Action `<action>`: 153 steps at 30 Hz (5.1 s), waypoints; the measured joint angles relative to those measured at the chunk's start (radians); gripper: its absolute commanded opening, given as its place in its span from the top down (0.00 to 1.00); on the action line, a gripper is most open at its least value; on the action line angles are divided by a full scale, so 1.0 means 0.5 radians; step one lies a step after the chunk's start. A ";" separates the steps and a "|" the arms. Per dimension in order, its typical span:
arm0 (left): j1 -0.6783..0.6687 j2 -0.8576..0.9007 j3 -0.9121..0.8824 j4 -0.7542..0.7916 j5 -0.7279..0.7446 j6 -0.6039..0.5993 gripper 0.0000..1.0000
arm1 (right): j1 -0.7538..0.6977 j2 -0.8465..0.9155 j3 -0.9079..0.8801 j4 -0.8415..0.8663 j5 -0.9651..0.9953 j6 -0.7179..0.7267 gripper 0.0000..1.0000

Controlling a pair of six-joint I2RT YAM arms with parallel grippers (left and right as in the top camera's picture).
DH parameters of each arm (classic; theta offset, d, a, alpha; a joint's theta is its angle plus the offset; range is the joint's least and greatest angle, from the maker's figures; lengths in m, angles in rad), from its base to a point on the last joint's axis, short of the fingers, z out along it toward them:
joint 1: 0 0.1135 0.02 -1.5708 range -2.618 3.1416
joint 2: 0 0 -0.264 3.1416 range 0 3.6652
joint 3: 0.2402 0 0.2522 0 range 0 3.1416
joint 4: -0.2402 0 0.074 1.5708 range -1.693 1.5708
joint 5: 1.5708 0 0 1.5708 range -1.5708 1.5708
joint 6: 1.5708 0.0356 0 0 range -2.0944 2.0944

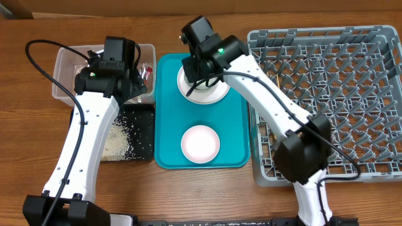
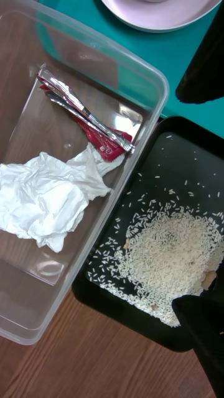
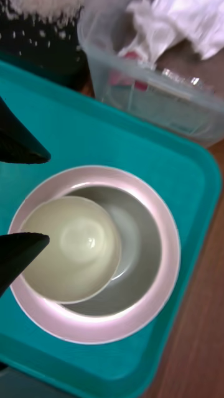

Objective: Sort waste into correct bins and load items into the dishwasher

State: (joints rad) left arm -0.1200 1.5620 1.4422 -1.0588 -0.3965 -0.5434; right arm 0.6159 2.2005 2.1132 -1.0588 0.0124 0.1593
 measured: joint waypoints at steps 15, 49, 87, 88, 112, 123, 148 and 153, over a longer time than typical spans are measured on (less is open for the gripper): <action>0.000 0.000 0.000 0.000 0.000 -0.001 0.00 | -0.001 0.165 -0.001 0.069 -0.011 -0.009 0.74; 0.000 0.000 0.000 0.000 0.000 -0.001 0.00 | -0.002 0.204 -0.042 -0.007 -0.011 -0.005 0.79; 0.000 0.000 0.000 0.000 0.000 -0.001 0.00 | -0.004 0.204 0.031 -0.066 -0.011 -0.005 0.92; 0.000 0.000 0.000 0.000 0.000 -0.001 0.00 | -0.005 0.204 0.078 -0.101 -0.011 -0.006 0.92; 0.000 -0.001 0.000 0.000 0.000 -0.001 0.00 | -0.305 -0.237 0.477 -0.688 -0.685 -0.324 0.62; 0.000 0.000 0.000 0.001 0.000 -0.001 0.00 | -0.100 -0.229 -0.137 -0.079 -0.462 -0.365 0.59; 0.000 0.000 0.000 0.000 0.000 -0.001 0.00 | -0.057 -0.214 -0.805 0.752 -0.249 -0.372 0.72; 0.000 0.000 0.000 0.000 0.000 0.000 0.00 | -0.057 -0.214 -0.805 0.738 -0.214 -0.385 0.72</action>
State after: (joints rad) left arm -0.1200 1.5620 1.4422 -1.0588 -0.3965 -0.5434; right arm 0.5873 2.0937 1.7107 -0.6899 -0.0944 -0.0334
